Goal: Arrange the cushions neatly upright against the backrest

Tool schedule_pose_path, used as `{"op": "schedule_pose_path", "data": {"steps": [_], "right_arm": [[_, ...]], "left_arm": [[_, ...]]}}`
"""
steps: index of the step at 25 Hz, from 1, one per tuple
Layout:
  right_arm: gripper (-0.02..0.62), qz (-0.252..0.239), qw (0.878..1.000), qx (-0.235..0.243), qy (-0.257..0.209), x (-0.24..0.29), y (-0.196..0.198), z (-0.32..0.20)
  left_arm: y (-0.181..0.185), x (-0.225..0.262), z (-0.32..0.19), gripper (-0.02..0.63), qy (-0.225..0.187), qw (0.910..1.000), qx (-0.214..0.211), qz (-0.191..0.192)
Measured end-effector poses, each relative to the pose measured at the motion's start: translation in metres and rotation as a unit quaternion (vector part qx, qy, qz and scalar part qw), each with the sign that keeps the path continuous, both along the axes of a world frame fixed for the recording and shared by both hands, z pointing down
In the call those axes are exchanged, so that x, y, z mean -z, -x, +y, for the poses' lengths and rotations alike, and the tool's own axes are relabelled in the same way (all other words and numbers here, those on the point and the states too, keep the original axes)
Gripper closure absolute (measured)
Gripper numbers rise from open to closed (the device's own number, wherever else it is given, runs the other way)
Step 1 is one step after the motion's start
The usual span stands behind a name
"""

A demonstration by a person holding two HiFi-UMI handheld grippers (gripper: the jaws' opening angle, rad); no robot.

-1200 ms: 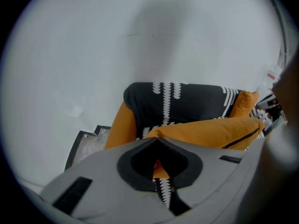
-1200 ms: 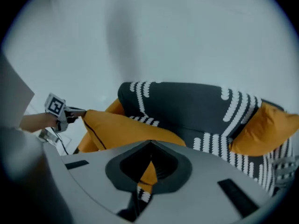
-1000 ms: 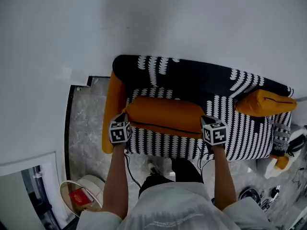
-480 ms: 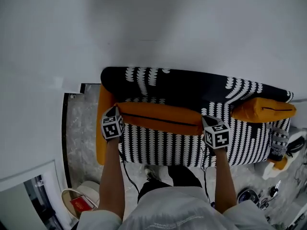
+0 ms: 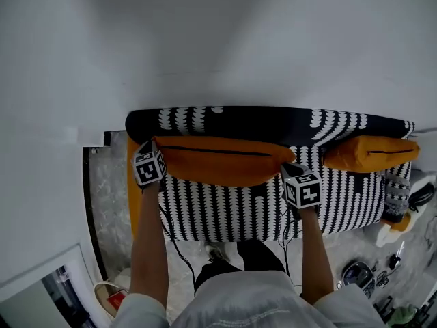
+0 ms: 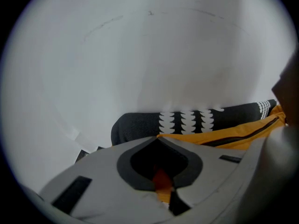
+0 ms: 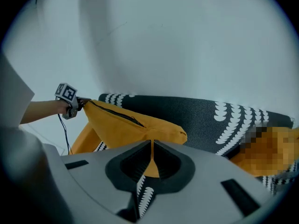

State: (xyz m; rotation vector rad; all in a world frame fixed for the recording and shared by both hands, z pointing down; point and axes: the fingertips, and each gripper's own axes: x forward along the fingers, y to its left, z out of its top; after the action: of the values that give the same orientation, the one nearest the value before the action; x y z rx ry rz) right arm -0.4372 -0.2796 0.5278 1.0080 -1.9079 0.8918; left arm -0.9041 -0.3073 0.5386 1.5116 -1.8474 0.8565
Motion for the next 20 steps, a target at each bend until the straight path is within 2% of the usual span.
{"op": "schedule_pose_path", "data": {"steps": [9,13,16,18,20], "right_arm": [[0.592,0.003,1.000,-0.009,0.005,-0.012,-0.009,-0.015],[0.592,-0.006,1.000,-0.030,0.005,-0.012,-0.015,-0.019],[0.592,-0.006,1.000,-0.028,0.005,-0.010,-0.017,-0.019],[0.592,-0.004,1.000,-0.024,0.003,-0.009,-0.017,-0.018],[0.592,-0.006,1.000,-0.028,-0.002,-0.003,-0.018,-0.018]], "left_arm": [[0.003,-0.021,-0.049,0.581,-0.014,0.9992,0.006,-0.036],[0.000,-0.032,-0.057,0.584,0.008,0.9990,-0.003,-0.043],[-0.001,-0.036,-0.057,0.589,0.015,0.9993,-0.008,-0.033],[0.002,-0.031,-0.059,0.587,0.001,0.9996,-0.002,-0.028],[0.007,-0.019,-0.061,0.548,-0.026,0.9993,0.017,-0.022]]}}
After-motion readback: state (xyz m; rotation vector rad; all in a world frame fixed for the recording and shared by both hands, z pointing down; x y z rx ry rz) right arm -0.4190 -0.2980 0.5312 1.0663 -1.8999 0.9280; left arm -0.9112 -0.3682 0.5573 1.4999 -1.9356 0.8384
